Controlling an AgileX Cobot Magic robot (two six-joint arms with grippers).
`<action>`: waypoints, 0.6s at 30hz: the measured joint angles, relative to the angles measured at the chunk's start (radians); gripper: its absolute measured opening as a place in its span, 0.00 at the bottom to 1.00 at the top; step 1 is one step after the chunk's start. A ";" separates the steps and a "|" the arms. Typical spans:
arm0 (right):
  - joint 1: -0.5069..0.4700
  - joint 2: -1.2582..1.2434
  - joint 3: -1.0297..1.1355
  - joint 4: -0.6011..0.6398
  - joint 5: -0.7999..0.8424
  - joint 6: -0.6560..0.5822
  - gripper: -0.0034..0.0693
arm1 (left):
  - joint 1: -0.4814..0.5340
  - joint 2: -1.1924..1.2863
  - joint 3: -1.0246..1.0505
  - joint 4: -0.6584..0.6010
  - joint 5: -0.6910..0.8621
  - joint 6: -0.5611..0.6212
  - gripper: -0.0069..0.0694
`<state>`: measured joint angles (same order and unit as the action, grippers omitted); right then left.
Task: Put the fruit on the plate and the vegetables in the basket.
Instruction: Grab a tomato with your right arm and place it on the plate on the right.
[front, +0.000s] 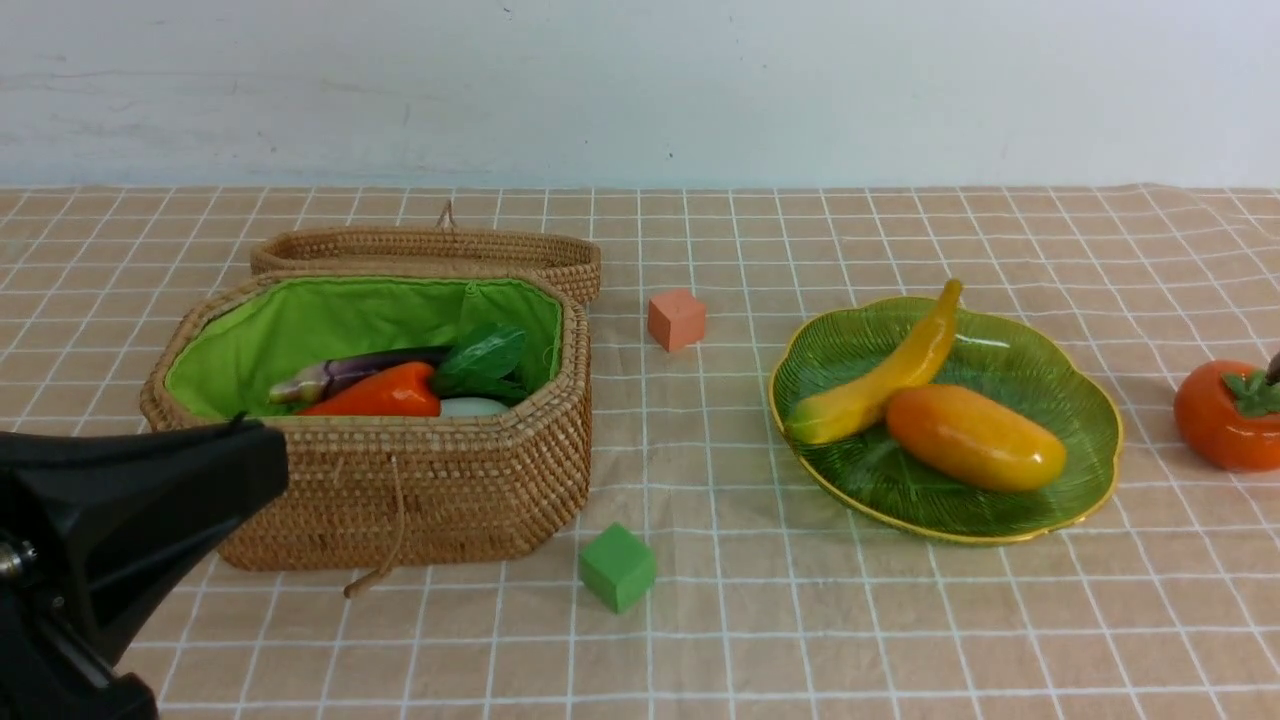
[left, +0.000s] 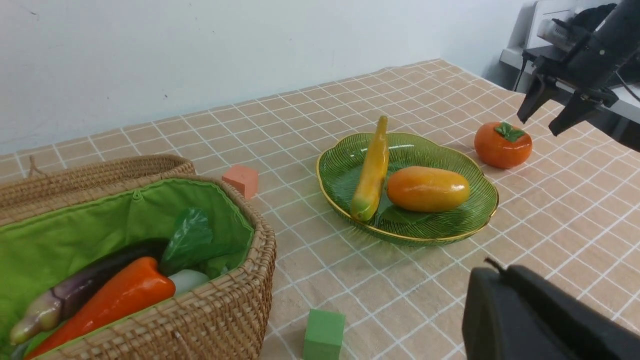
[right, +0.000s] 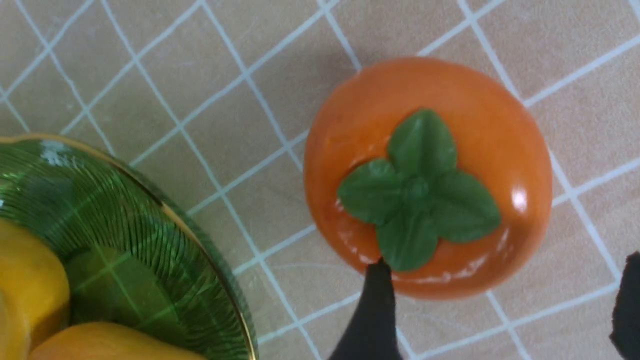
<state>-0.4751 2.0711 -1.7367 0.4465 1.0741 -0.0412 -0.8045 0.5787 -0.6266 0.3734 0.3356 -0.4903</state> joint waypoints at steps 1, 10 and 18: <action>-0.005 0.013 0.000 0.011 -0.012 -0.018 0.87 | 0.000 0.009 0.000 0.002 -0.001 0.000 0.07; -0.013 0.102 0.000 0.094 -0.046 -0.095 0.87 | 0.000 0.060 0.000 0.006 -0.015 0.000 0.07; 0.009 0.105 0.000 0.148 -0.043 -0.135 0.86 | 0.000 0.065 0.000 0.029 -0.041 0.000 0.07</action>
<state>-0.4656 2.1762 -1.7367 0.5949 1.0308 -0.1762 -0.8045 0.6438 -0.6266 0.4026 0.2948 -0.4903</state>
